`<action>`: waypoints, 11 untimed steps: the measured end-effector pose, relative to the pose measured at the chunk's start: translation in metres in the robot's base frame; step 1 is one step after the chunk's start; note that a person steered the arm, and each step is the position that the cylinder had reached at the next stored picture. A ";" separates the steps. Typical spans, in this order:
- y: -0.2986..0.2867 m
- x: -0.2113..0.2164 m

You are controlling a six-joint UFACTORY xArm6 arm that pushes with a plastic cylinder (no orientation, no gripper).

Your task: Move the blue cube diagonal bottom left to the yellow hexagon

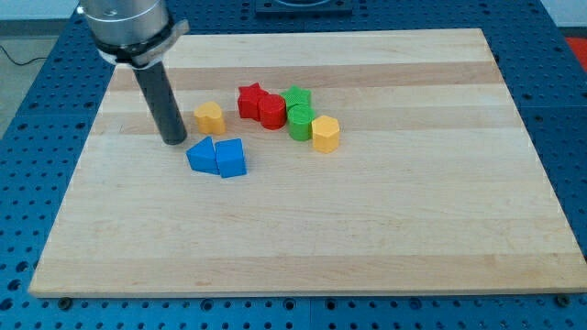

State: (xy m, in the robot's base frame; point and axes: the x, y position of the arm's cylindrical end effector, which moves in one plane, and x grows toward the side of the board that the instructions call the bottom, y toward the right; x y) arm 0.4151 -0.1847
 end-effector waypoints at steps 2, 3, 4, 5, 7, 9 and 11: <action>0.023 0.008; 0.049 0.017; 0.063 0.019; 0.067 0.019; 0.074 0.020; 0.108 0.031; 0.117 0.031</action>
